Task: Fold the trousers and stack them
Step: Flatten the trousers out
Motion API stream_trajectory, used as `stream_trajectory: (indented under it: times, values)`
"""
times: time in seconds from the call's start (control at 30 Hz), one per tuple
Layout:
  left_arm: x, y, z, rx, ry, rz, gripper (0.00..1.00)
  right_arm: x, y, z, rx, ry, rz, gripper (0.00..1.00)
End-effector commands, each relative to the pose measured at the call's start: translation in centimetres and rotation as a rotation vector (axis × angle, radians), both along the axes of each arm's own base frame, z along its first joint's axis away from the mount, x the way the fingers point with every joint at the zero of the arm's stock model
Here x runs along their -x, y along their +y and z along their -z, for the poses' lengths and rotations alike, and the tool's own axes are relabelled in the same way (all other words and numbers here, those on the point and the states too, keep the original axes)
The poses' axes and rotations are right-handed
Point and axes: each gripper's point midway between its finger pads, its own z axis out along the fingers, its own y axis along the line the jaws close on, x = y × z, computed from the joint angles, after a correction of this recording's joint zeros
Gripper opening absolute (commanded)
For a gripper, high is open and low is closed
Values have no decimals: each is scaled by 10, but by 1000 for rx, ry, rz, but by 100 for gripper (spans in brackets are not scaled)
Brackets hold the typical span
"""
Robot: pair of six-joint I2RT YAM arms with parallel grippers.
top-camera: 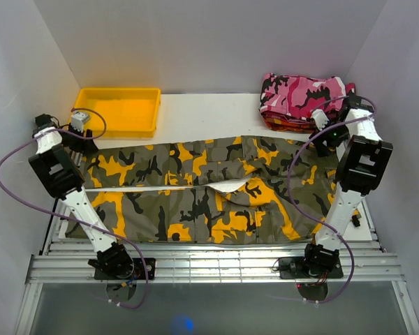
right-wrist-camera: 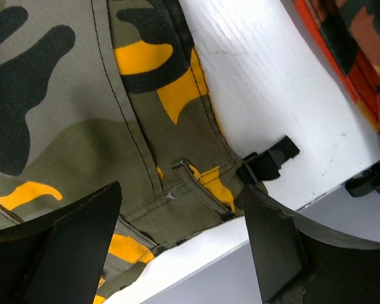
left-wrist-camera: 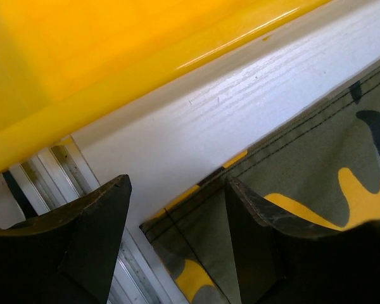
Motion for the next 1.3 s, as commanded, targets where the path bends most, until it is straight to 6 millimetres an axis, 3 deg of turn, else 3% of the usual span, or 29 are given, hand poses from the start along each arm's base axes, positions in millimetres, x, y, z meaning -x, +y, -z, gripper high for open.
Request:
stream_trajectory:
  times: [0.0, 0.17, 0.23, 0.5, 0.63, 0.73, 0.83, 1.0, 1.07, 1.27]
  values:
    - [14, 16, -31, 85, -5, -55, 72, 0, -1, -36, 19, -85, -83, 83]
    - [18, 9, -59, 92, -60, -3, 72, 0, -4, -42, 15, -100, -78, 83]
    - [19, 8, -61, 92, -67, 6, 72, -2, -6, -46, 17, -115, -81, 83]
    - [29, 9, -29, 74, 0, 49, 70, -4, -14, -48, 34, -120, -75, 84]
    - [41, 17, 4, 24, 85, 59, 68, -4, -15, -50, 38, -125, -77, 85]
    - [47, 17, 16, 7, 111, 71, 68, -5, -15, -51, 36, -129, -81, 85]
    - [45, 11, 10, 9, 86, 98, 69, -2, -14, -49, 30, -116, -86, 86]
    - [35, 6, -22, 4, 4, 120, 69, 3, -10, -46, 13, -102, -86, 85]
    - [31, 7, -26, -24, -1, 128, 69, 2, -10, -46, 9, -105, -87, 86]
    - [37, 5, 10, -98, 84, 180, 65, -3, -11, -51, 15, -121, -96, 86]
